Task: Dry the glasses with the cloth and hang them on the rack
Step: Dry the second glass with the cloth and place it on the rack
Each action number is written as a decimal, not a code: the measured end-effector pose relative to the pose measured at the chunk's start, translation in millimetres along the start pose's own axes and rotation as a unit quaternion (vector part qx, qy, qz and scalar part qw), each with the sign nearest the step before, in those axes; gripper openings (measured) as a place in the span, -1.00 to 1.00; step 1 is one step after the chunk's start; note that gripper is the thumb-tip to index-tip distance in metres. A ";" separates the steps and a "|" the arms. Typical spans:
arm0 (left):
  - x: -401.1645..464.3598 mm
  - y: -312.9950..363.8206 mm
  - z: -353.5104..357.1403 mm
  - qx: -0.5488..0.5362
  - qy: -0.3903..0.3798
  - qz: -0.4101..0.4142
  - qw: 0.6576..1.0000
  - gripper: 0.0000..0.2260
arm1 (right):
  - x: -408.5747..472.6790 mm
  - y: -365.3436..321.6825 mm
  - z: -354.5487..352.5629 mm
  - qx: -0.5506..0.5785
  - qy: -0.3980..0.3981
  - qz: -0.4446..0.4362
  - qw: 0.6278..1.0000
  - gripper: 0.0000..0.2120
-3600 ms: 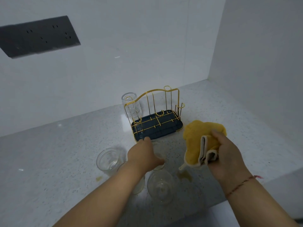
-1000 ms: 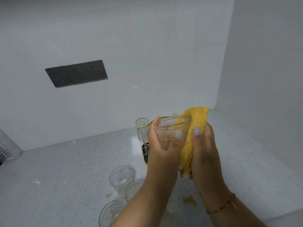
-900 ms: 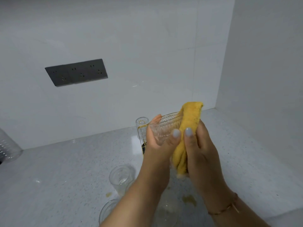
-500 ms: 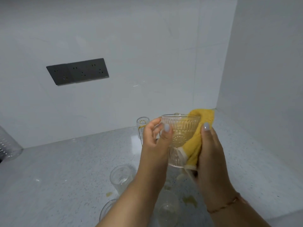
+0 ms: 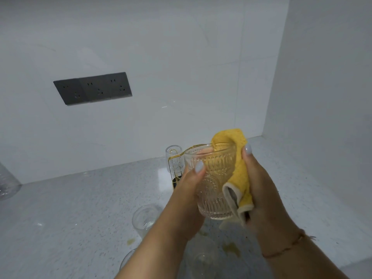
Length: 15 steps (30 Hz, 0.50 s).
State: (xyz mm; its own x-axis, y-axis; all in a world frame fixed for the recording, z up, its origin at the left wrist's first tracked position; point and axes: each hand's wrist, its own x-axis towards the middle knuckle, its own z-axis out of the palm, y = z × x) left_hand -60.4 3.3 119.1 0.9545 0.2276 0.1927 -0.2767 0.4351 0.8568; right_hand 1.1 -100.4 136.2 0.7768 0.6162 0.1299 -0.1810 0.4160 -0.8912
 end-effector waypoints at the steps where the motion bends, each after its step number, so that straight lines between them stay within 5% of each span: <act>1: 1.1 0.8 0.5 0.009 0.006 0.003 1.000 -0.26 | 1.0 2.4 -0.4 -0.003 0.012 -0.015 1.000 -0.49; 6: 0.4 -9.1 10.0 0.150 0.118 0.056 0.980 -0.32 | 3.1 7.4 -0.6 -0.142 0.123 -0.116 0.975 -0.62; 10: 3.3 -8.2 11.0 0.037 0.083 0.055 0.994 -0.11 | 3.6 12.6 -0.2 -0.158 0.002 -0.078 0.984 -0.45; 15: 7.3 0.2 -1.3 -0.033 0.140 -0.026 0.989 -0.32 | -4.3 24.8 -5.5 -0.182 -0.015 -0.033 0.983 -0.63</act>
State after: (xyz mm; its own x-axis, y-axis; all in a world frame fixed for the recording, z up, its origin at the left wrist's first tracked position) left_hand -53.6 6.1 120.1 0.9018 0.4321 0.0002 -0.2433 0.5073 0.8267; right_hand -3.5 -96.5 111.2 0.7609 0.6171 0.2007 0.1015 0.1923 -0.9761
